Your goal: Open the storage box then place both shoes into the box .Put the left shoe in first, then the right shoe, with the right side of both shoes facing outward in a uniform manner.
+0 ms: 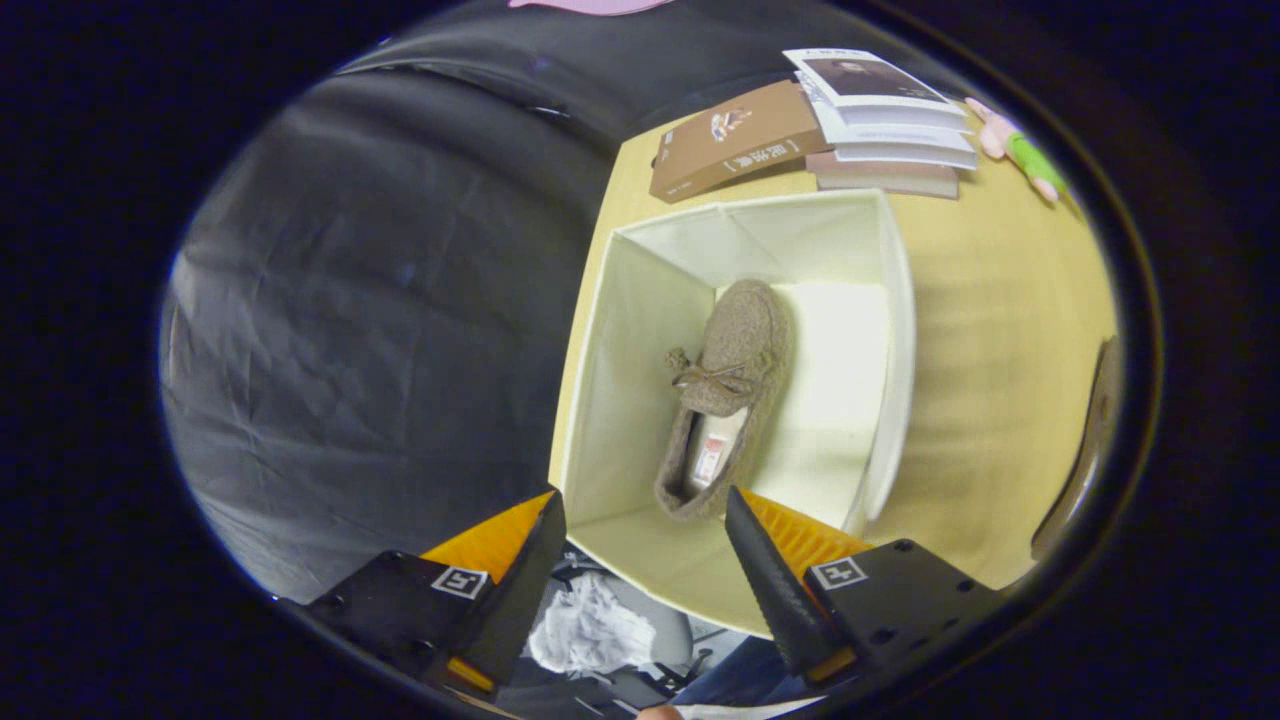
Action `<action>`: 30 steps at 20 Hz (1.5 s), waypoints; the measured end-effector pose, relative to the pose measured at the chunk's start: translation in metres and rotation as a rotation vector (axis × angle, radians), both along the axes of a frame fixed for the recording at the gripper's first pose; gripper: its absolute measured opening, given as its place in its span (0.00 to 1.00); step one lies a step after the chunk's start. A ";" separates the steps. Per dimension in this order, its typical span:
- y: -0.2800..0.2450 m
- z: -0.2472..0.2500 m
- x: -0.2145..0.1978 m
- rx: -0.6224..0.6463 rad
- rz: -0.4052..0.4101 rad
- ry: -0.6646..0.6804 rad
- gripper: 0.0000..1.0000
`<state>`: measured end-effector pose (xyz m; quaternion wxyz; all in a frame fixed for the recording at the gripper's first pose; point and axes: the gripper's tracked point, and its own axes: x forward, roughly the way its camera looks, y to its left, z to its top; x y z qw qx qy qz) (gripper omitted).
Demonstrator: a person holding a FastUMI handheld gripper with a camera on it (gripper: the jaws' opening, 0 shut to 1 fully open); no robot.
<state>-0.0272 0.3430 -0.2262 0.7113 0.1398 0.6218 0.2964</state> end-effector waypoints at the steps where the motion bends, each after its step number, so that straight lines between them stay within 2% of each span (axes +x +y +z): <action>1: -0.011 0.007 0.005 -0.004 0.004 -0.036 1.00; 5: -0.061 0.035 0.014 -0.025 0.014 -0.137 1.00; 10: -0.136 0.055 0.028 -0.121 0.050 -0.244 1.00; 14: -0.209 0.051 0.045 -0.228 0.016 -0.280 1.00; 21: -0.331 0.010 0.069 -0.393 -0.091 -0.257 1.00; 26: -0.388 -0.043 0.065 -0.491 -0.129 -0.186 1.00; 30: -0.411 -0.090 0.061 -0.524 -0.164 -0.123 1.00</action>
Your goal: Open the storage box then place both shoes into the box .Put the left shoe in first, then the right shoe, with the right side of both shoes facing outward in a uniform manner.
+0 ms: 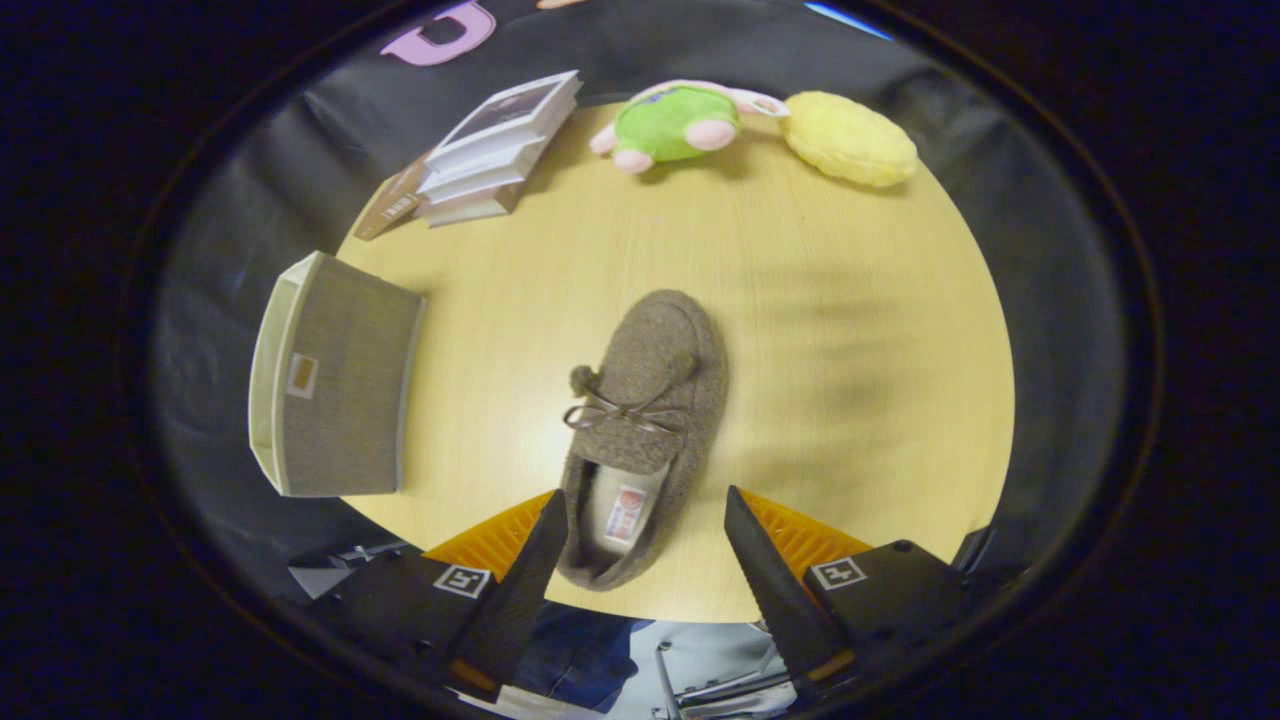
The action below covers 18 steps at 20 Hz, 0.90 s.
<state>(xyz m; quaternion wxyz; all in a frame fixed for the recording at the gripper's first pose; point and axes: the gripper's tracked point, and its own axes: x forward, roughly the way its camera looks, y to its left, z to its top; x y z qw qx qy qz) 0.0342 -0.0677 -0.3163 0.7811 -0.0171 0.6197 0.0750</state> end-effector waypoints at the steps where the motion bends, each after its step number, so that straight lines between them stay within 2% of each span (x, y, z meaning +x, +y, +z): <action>1: -0.005 -0.008 0.000 -0.004 -0.014 0.008 1.00; 4: -0.016 -0.029 0.000 -0.012 -0.038 0.008 0.99; 9: -0.017 -0.047 0.000 0.004 -0.063 0.026 0.60; 13: -0.013 -0.060 -0.003 -0.055 -0.021 0.031 0.30; 15: -0.011 -0.062 0.000 -0.070 -0.045 0.038 0.22; 16: -0.011 -0.063 0.001 -0.068 -0.050 0.044 0.22; 18: -0.011 -0.059 -0.001 -0.055 -0.043 0.044 0.12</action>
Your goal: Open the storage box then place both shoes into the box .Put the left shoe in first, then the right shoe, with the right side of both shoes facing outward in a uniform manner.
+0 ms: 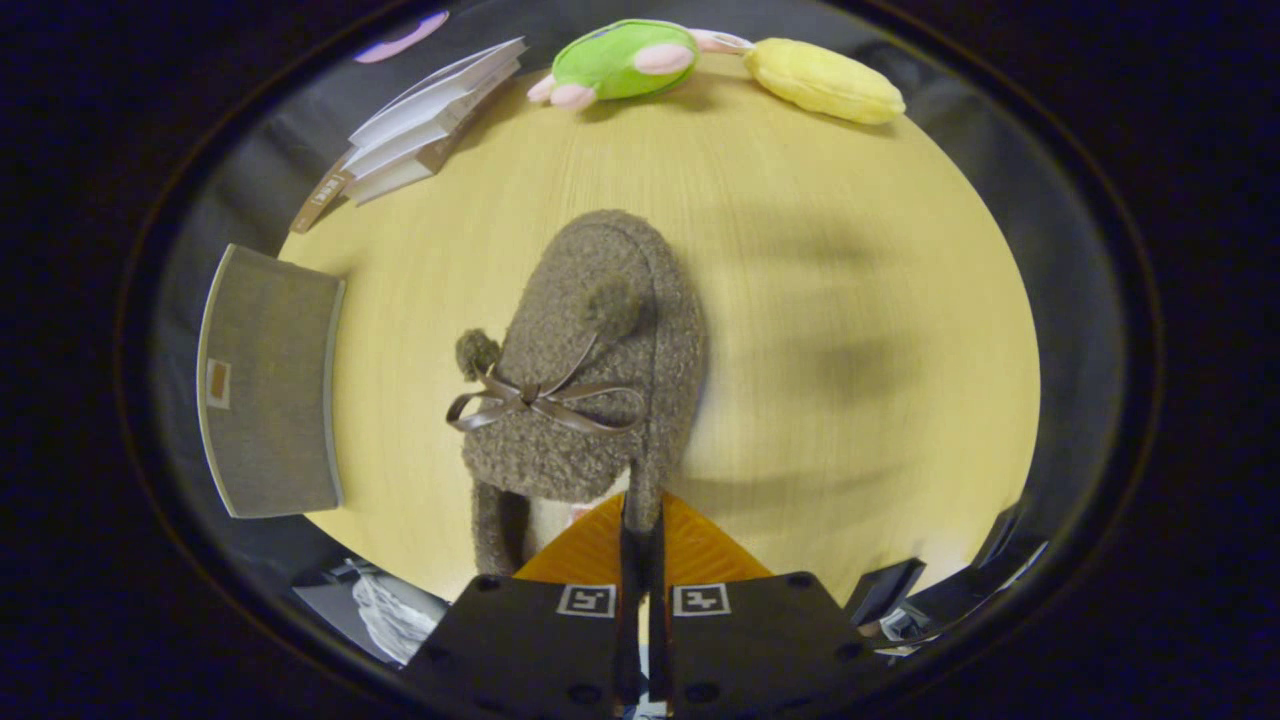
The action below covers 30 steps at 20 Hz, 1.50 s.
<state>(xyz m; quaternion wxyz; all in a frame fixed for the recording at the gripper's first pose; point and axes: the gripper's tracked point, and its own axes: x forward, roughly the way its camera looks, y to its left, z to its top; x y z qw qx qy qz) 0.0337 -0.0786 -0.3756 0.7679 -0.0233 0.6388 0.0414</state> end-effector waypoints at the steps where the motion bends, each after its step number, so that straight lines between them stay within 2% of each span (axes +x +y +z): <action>1: -0.001 0.001 0.000 0.008 0.011 -0.011 0.07; 6: 0.005 0.000 0.003 0.094 -0.027 -0.047 0.04; 11: 0.019 0.011 -0.010 0.235 -0.097 -0.003 0.04; 14: 0.029 0.033 -0.020 0.287 -0.122 0.000 0.04; 18: 0.067 0.080 -0.035 0.427 -0.162 0.016 0.04; 23: 0.120 0.133 -0.042 0.484 -0.071 -0.023 0.04; 30: 0.224 0.186 -0.062 0.614 0.017 0.012 0.04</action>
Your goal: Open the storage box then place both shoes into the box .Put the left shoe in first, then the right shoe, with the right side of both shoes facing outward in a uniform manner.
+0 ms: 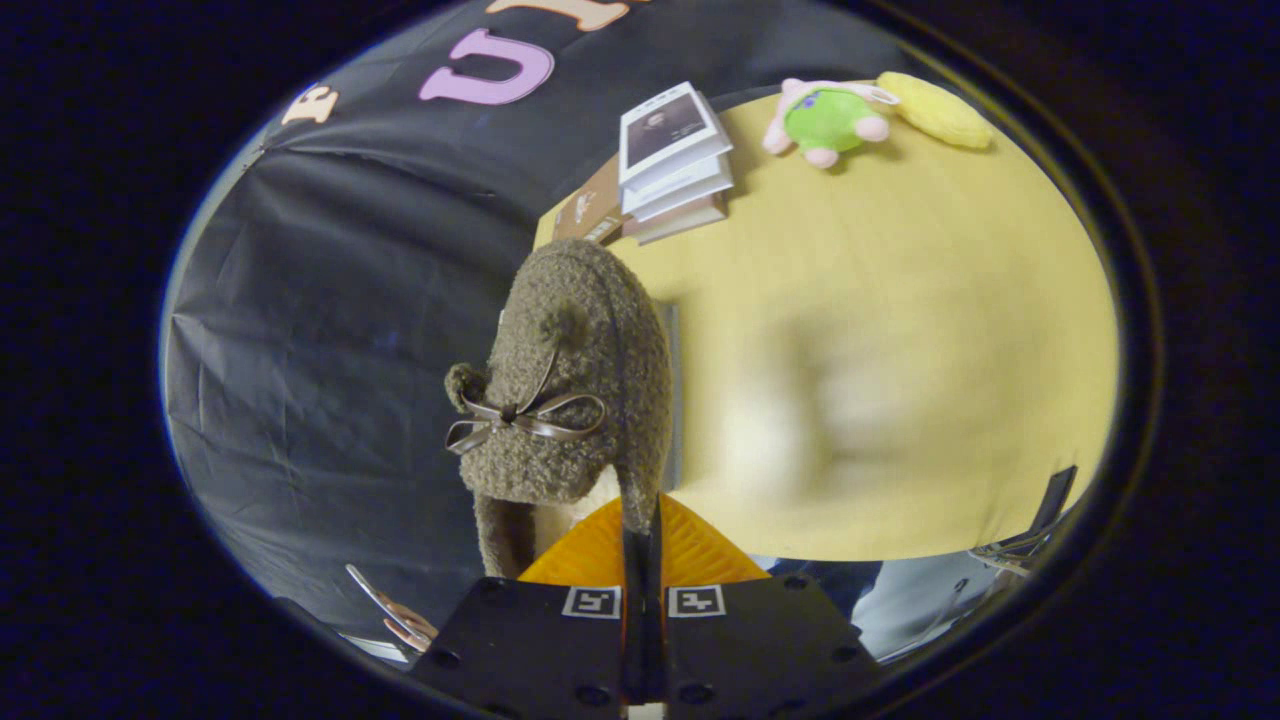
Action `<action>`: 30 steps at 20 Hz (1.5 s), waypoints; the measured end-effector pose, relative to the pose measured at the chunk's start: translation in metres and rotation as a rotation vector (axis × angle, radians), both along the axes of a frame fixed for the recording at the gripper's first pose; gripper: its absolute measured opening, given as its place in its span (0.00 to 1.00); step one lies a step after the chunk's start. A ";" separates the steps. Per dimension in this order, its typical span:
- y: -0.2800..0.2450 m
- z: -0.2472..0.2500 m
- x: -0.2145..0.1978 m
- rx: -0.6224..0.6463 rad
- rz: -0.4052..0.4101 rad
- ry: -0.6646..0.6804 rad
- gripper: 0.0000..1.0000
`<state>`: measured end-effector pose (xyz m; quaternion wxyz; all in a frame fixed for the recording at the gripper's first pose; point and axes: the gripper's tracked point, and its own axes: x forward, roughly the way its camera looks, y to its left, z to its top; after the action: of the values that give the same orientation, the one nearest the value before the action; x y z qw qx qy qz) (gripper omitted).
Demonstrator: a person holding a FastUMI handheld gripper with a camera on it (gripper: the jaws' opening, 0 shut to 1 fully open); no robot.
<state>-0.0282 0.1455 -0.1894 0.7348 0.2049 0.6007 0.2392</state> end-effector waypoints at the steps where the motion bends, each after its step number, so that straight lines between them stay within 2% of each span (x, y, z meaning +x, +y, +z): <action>1: 0.016 0.004 0.000 0.010 0.008 -0.003 0.04; 7: 0.098 0.006 0.017 0.042 0.005 -0.012 0.04; 13: 0.147 -0.035 0.014 -0.082 0.049 -0.029 0.04; 20: 0.160 -0.068 0.024 -0.214 -0.020 -0.070 0.04; 26: 0.152 -0.081 0.020 -0.305 -0.001 -0.123 0.04; 30: 0.157 -0.066 0.019 -0.244 -0.013 -0.117 0.39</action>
<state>-0.0088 0.3029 -0.2555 0.7894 0.1038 0.5803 0.1712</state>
